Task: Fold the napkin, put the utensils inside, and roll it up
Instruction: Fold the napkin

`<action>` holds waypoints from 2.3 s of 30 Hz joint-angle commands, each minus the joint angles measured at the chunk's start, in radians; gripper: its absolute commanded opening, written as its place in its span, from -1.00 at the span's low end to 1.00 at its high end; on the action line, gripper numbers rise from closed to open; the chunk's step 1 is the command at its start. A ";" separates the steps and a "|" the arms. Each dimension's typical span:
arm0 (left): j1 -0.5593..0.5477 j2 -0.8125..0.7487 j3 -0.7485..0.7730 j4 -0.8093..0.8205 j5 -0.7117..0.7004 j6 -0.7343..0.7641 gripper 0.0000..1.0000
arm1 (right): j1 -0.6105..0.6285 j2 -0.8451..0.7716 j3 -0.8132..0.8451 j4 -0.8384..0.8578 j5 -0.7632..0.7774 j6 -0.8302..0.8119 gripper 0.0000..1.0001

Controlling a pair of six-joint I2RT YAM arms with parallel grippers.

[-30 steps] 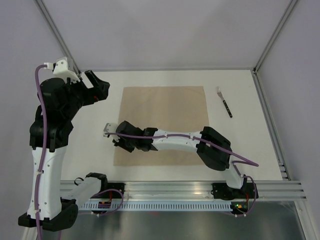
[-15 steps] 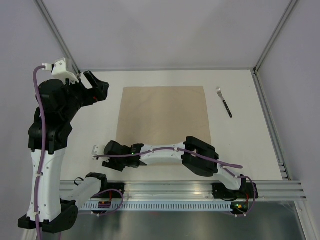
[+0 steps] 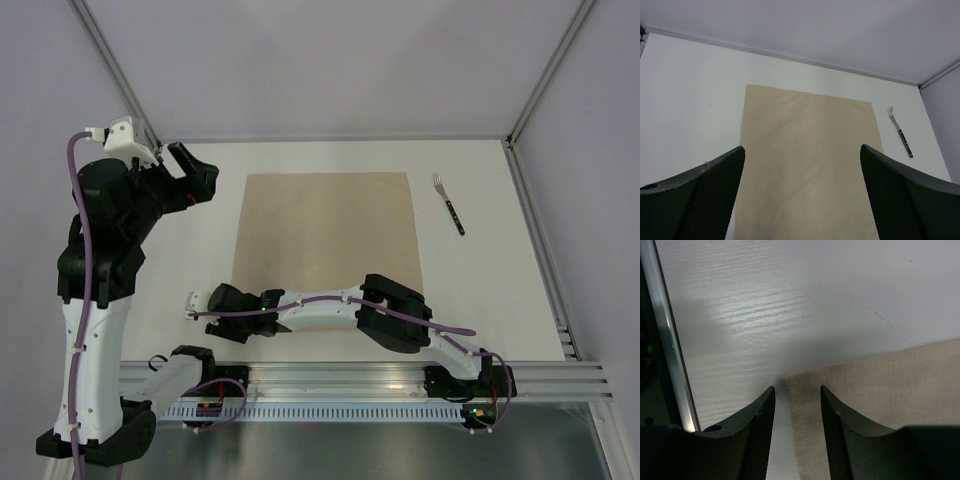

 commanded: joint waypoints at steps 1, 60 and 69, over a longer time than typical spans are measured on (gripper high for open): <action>0.003 -0.005 -0.007 0.013 0.027 0.026 0.99 | 0.005 0.023 0.027 0.003 0.035 -0.008 -0.06; 0.003 0.036 -0.027 0.059 0.096 -0.001 0.99 | -0.348 -0.345 -0.172 -0.017 0.091 -0.032 -0.99; 0.003 0.057 -0.033 0.079 0.116 0.002 0.99 | -0.508 -0.387 -0.220 -0.003 0.083 -0.035 -0.99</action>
